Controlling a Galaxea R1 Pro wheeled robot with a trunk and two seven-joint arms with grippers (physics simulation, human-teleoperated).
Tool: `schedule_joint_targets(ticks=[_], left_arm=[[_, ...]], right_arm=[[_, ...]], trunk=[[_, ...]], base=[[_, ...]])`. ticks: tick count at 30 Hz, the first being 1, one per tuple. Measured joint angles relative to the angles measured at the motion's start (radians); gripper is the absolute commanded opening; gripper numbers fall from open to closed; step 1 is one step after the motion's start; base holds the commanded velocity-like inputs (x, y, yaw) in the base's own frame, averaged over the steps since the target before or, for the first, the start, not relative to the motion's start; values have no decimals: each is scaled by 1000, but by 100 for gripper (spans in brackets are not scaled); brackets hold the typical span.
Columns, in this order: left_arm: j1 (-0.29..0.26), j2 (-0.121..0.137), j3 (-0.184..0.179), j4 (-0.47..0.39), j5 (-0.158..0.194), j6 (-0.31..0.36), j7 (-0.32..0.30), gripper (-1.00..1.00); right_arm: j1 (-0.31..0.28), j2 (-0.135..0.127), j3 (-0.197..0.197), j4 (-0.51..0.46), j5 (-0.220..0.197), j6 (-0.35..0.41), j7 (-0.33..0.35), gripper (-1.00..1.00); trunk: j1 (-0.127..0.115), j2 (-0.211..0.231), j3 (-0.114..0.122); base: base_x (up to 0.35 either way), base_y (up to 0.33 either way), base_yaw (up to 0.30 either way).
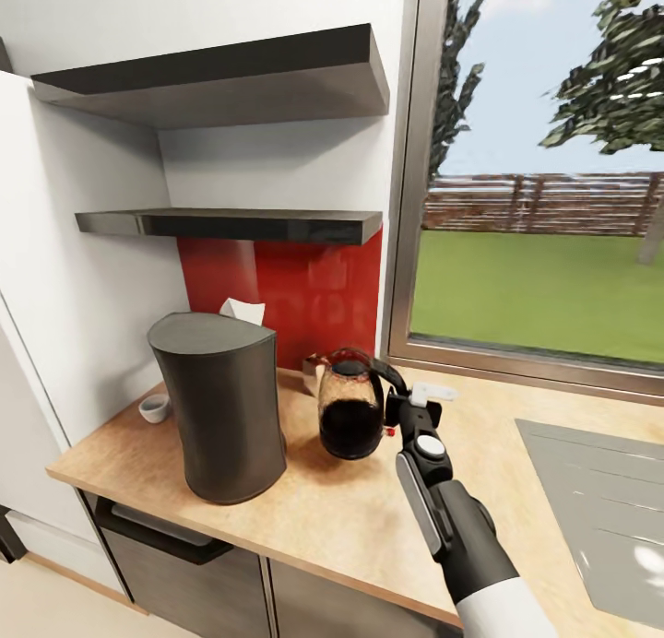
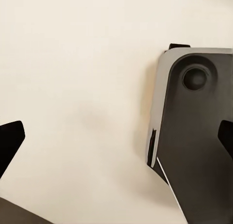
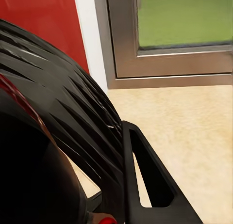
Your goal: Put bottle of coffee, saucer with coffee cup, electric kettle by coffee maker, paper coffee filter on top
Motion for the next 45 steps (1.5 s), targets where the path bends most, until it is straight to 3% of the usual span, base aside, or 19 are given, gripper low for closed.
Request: schedule_joint_targets(ticks=[17,30,45], left_arm=[[0,3,0,0,0,0,0,100],[0,3,0,1,0,0,0,100],[0,0,0,1,0,0,0,100]], right_arm=[[0,0,0,77,-2,-24,1,-100],[0,0,-2,119,-5,-84,1,-100],[0,-1,-3,145,-19,-89,1,-100]], trunk=[[0,0,0],[0,0,0],[0,0,0]], base=[[0,76,0],[7,62,0],[69,60,0]])
